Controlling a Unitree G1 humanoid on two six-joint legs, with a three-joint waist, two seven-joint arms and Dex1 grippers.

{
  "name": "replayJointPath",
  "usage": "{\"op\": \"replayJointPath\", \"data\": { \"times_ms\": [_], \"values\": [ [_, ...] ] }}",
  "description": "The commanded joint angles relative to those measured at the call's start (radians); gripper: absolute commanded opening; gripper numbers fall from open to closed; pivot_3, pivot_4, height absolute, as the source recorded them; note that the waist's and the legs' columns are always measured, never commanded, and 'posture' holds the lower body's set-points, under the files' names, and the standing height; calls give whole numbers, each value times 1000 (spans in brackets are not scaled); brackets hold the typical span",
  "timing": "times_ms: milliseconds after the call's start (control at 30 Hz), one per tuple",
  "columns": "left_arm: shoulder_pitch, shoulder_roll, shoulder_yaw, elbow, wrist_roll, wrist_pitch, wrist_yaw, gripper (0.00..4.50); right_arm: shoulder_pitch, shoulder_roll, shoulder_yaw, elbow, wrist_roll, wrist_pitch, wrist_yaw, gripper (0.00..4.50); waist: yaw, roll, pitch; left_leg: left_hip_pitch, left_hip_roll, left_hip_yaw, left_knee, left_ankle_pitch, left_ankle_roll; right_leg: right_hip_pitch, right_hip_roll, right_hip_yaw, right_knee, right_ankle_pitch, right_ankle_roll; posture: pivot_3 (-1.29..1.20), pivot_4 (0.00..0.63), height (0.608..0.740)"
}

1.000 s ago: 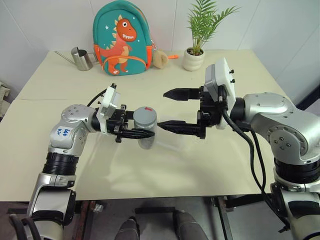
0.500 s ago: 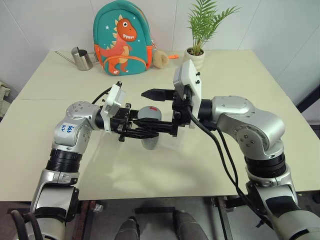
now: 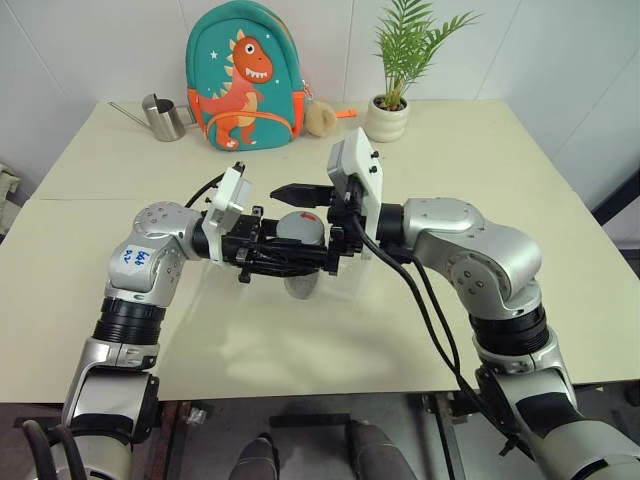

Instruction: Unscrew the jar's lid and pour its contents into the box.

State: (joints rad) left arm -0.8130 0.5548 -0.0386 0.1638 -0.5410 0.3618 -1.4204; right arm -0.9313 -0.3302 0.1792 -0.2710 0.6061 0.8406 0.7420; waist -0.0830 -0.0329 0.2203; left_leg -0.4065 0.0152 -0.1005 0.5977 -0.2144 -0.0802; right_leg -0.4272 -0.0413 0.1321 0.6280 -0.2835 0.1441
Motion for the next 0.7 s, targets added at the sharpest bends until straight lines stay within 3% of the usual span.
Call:
{"op": "replayJointPath", "data": {
  "times_ms": [33, 700],
  "values": [
    [-11, -2, 18, -43, -15, -11, 1, 2045, -19, 0, -22, -18, -7, -28, -4, 4478, 0, 0, 0, 0, 0, 0, 0, 0, 0, 0, 0, 0, 0, 0, 0, 0, 150, 740],
    [-6, -2, 15, -39, -12, -23, 10, 2045, 31, -150, -100, -107, 45, 34, -5, 4478, 0, 0, 0, 0, 0, 0, 0, 0, 0, 0, 0, 0, 0, 0, 0, 0, 150, 740]
  ]
}}
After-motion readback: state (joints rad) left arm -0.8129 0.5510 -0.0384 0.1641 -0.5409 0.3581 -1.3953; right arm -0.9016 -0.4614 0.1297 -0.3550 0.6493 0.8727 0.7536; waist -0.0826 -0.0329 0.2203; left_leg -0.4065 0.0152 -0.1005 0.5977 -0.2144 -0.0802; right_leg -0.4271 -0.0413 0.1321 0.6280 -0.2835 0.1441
